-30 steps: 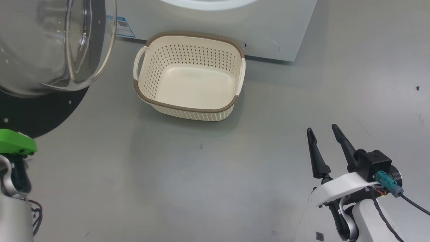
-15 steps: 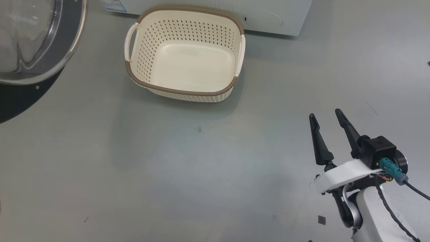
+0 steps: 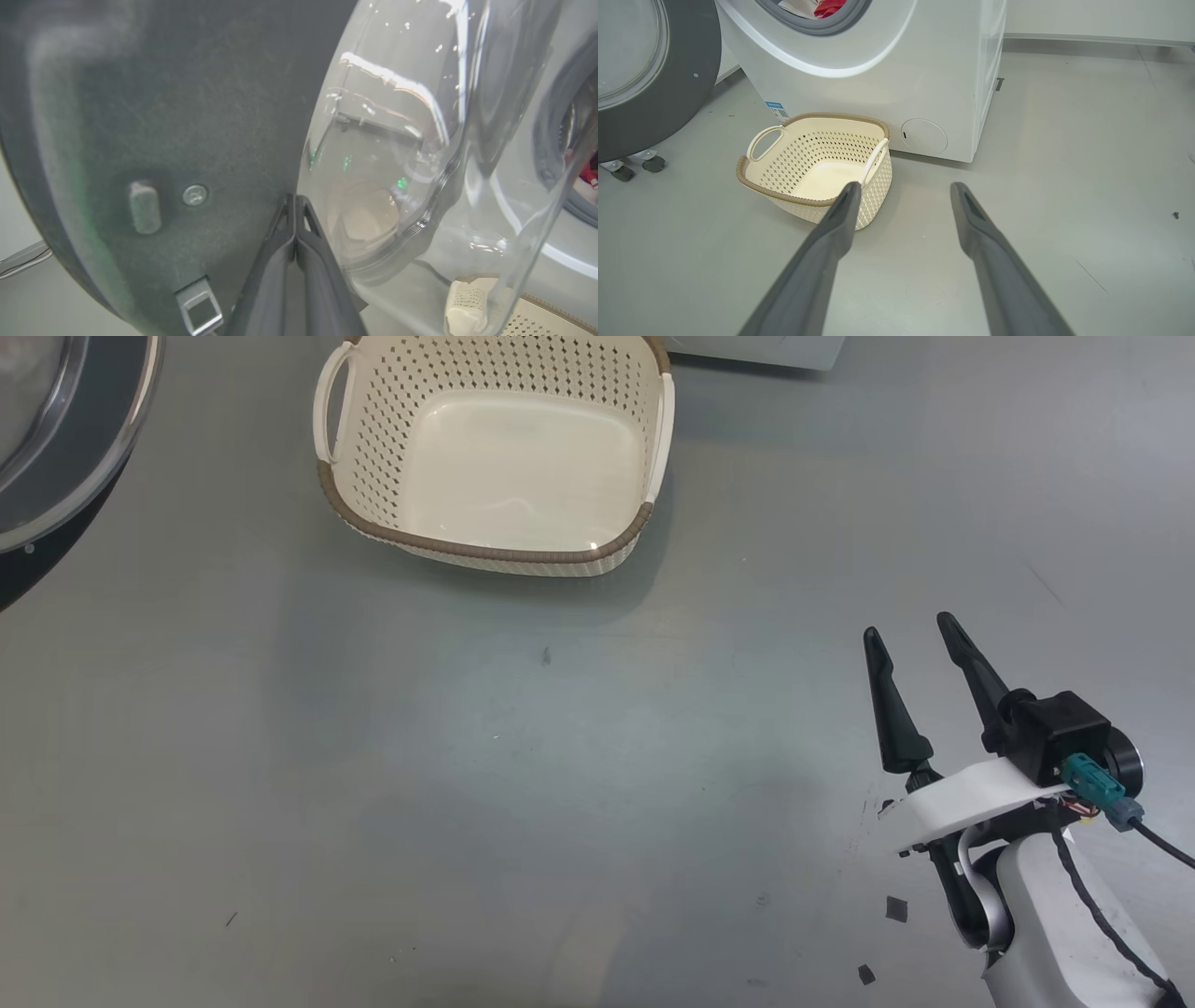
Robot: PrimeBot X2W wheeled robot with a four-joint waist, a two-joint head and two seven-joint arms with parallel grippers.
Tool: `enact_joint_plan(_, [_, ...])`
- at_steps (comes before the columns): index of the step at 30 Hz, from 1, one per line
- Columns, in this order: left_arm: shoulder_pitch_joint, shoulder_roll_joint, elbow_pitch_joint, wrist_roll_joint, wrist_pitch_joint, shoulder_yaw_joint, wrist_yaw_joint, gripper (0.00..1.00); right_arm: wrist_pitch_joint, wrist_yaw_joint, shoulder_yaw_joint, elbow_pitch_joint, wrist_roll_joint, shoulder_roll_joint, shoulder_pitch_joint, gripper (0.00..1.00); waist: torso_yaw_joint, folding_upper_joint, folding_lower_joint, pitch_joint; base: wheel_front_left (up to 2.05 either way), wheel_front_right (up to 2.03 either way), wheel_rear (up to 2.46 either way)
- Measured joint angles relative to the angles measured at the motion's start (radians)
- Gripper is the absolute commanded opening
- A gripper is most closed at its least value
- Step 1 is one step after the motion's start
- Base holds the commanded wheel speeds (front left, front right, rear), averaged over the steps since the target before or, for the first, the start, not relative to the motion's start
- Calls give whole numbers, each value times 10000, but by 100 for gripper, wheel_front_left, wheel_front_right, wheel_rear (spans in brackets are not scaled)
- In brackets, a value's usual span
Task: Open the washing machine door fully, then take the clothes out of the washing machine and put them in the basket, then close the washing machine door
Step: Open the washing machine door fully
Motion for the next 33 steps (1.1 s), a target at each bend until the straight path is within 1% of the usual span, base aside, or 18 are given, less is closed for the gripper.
enact_joint_plan(8, [-205,-4,385,0,-121,-33,-105,0,-4,0,-4,102,0,-4,-84,100,18,0,0,35,0,0,0])
enact_joint_plan(14, [-228,-17,704,27,-242,-130,-148,0,-61,0,-2,295,2,23,-118,100,26,0,0,-218,0,0,0])
enact_joint_plan(16, [-228,-17,775,56,-257,-215,-222,0,-67,0,-4,366,4,38,-118,100,28,0,0,-335,0,0,0])
enact_joint_plan(19, [-228,-29,800,267,-334,-414,-244,0,-150,4,-25,500,90,90,-118,100,25,0,0,-545,0,0,0])
enact_joint_plan(26, [-182,-456,805,731,-424,-1120,-533,0,-251,10,-36,918,222,251,-110,100,-5,0,0,-1188,0,0,0])
enact_joint_plan(33, [312,-771,742,1116,-508,-1661,-750,0,-343,12,-267,1227,614,368,24,100,-89,0,0,-1994,0,0,0])
